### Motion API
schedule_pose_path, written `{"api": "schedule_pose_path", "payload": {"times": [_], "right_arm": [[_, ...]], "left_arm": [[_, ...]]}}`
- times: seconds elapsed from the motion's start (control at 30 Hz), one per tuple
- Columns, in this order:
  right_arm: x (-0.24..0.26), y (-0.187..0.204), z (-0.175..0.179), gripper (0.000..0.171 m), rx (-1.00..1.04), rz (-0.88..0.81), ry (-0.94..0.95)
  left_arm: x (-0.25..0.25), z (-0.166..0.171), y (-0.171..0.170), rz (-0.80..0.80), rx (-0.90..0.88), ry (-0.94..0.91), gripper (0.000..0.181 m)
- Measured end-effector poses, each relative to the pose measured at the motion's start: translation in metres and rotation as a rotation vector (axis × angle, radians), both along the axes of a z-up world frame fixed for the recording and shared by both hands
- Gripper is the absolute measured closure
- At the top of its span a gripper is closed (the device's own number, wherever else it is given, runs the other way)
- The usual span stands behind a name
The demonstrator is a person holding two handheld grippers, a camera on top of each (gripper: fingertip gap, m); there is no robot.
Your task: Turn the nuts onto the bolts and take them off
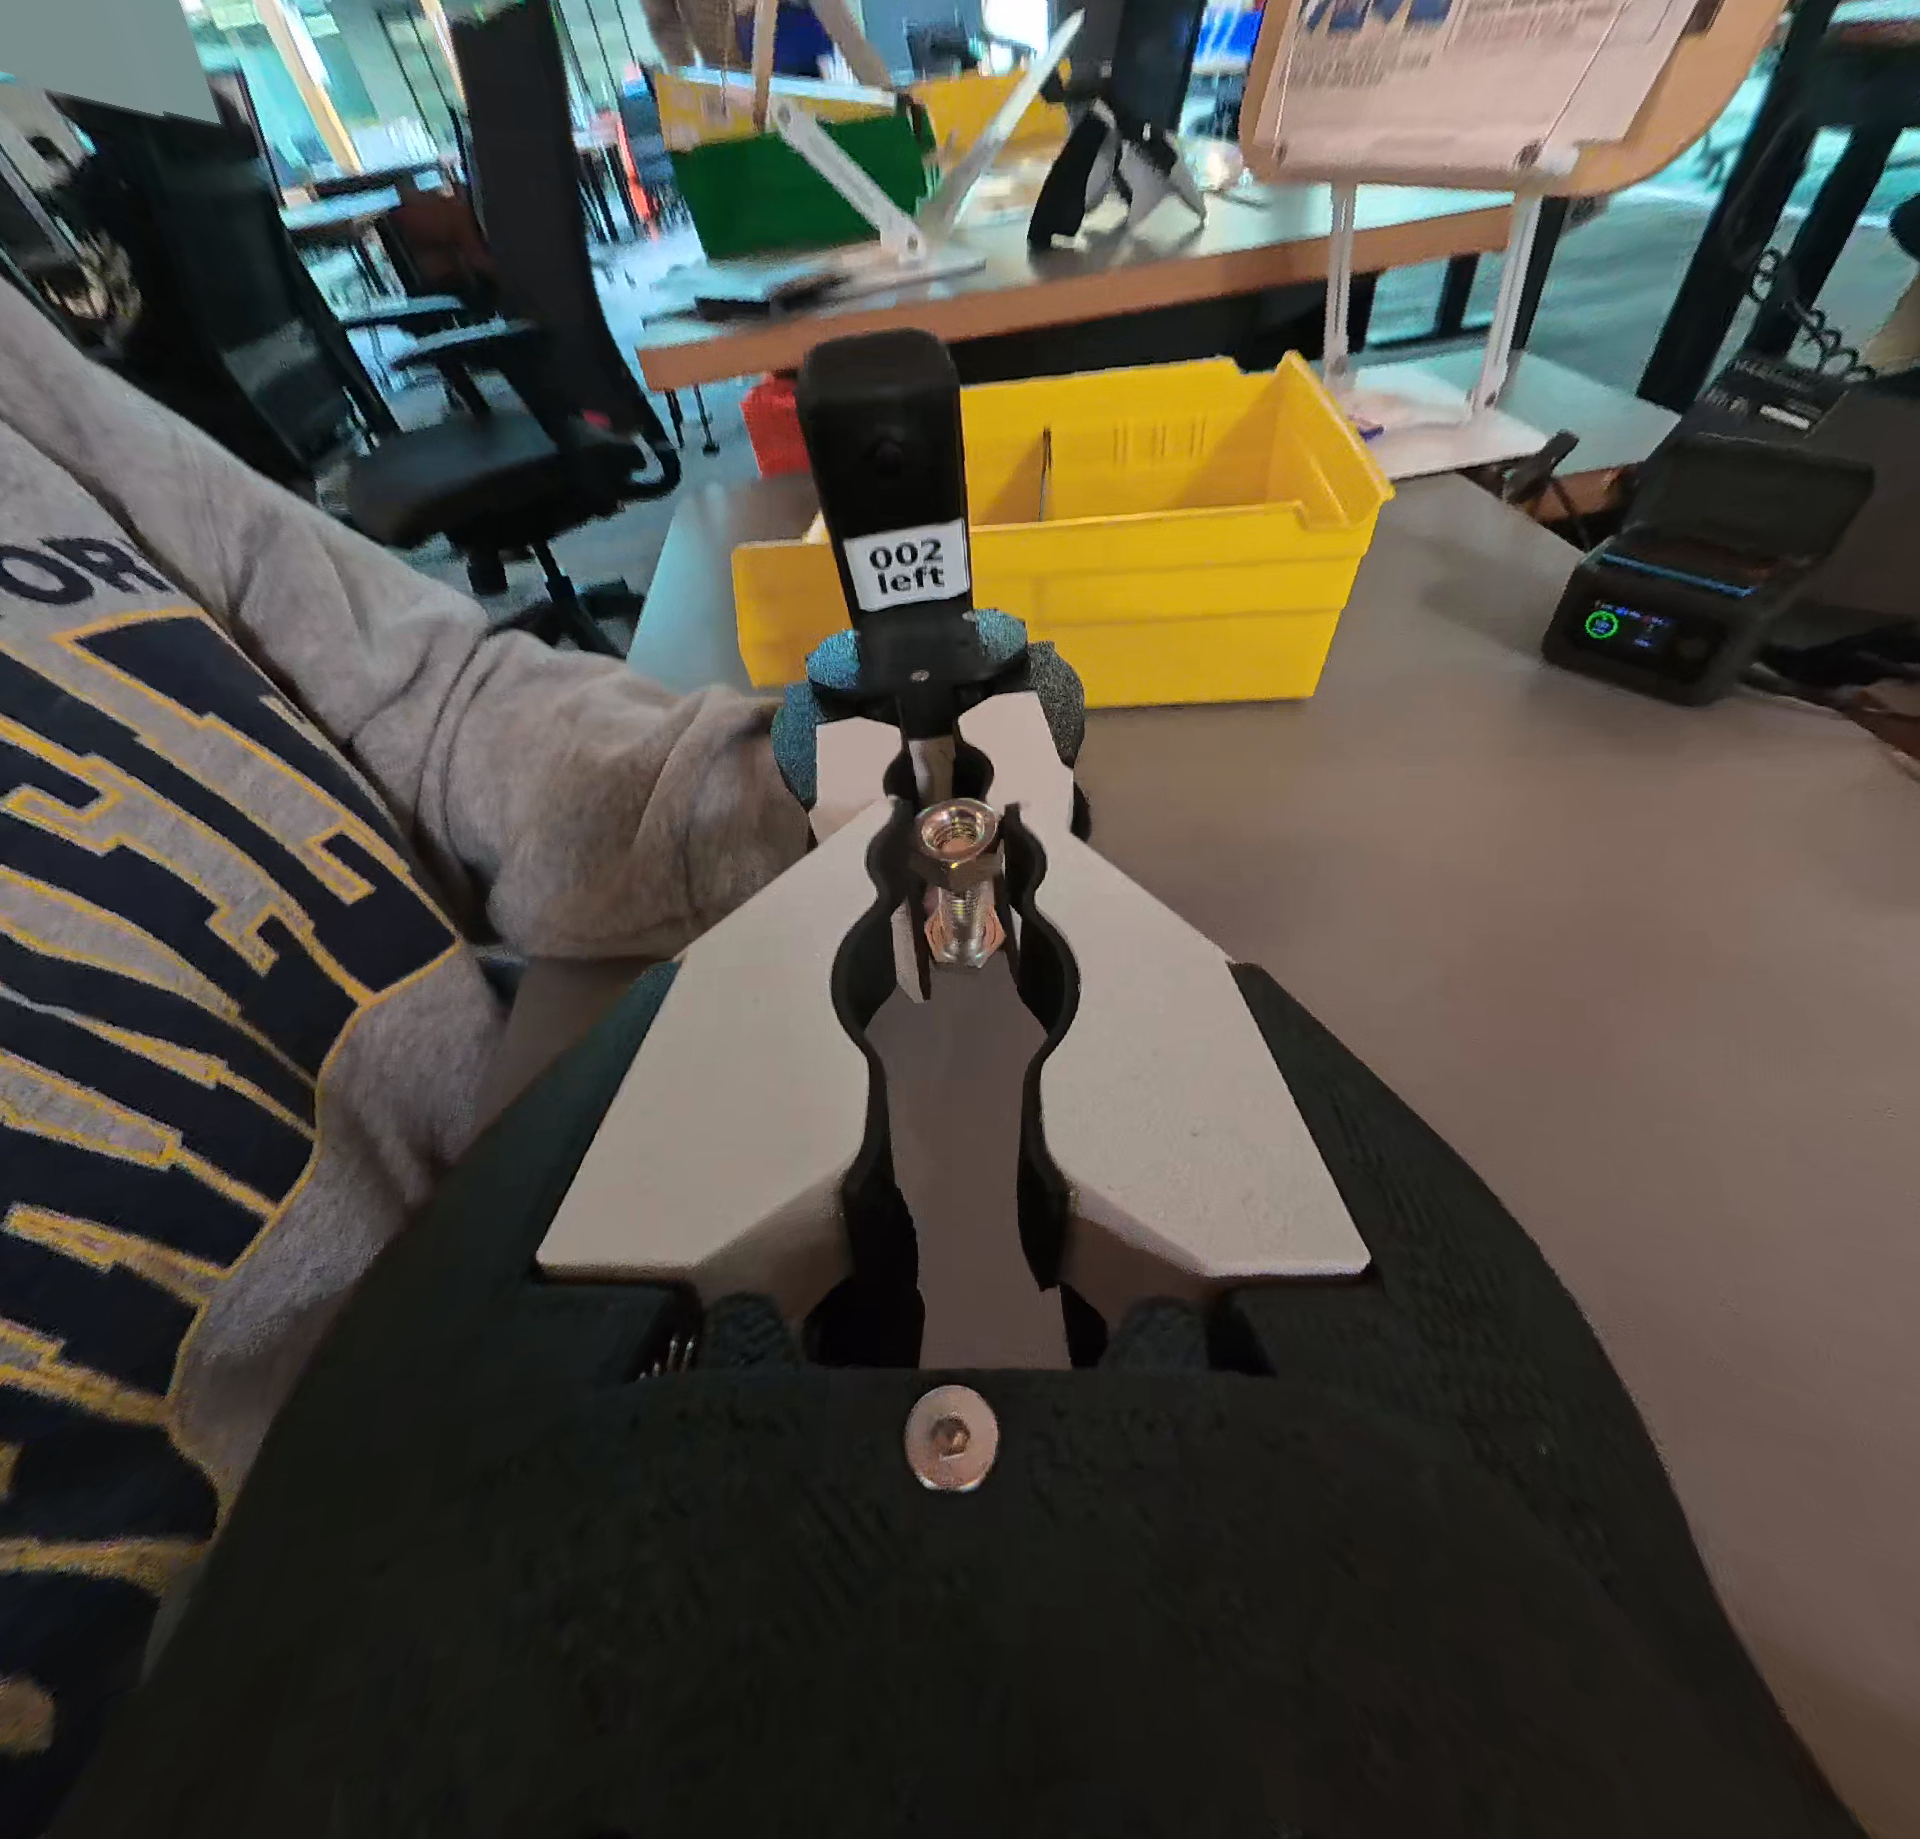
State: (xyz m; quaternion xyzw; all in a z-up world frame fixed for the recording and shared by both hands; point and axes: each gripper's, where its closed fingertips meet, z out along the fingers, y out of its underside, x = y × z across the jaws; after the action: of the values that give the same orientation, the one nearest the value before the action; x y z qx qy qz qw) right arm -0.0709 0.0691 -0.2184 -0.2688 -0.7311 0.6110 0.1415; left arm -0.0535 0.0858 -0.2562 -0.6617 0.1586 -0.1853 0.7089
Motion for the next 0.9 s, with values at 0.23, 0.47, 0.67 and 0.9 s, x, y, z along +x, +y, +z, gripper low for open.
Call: {"api": "schedule_pose_path", "payload": {"times": [0.23,0.47,0.67,0.9], "right_arm": [[0.002,-0.003,0.008,0.155,-0.209,0.025,0.048],[0.009,-0.009,0.017,0.155,-0.400,0.138,0.068],[0.003,-0.008,0.019,0.155,-0.428,0.105,0.103],[-0.012,-0.001,0.016,0.155,-0.379,-0.098,0.214]], "left_arm": [[0.002,0.006,-0.004,-0.039,0.029,-0.049,0.165],[0.011,0.015,-0.012,-0.134,0.064,-0.132,0.165],[0.005,0.017,-0.010,-0.089,0.074,-0.140,0.165],[-0.010,0.012,-0.001,0.084,0.063,-0.079,0.165]]}}
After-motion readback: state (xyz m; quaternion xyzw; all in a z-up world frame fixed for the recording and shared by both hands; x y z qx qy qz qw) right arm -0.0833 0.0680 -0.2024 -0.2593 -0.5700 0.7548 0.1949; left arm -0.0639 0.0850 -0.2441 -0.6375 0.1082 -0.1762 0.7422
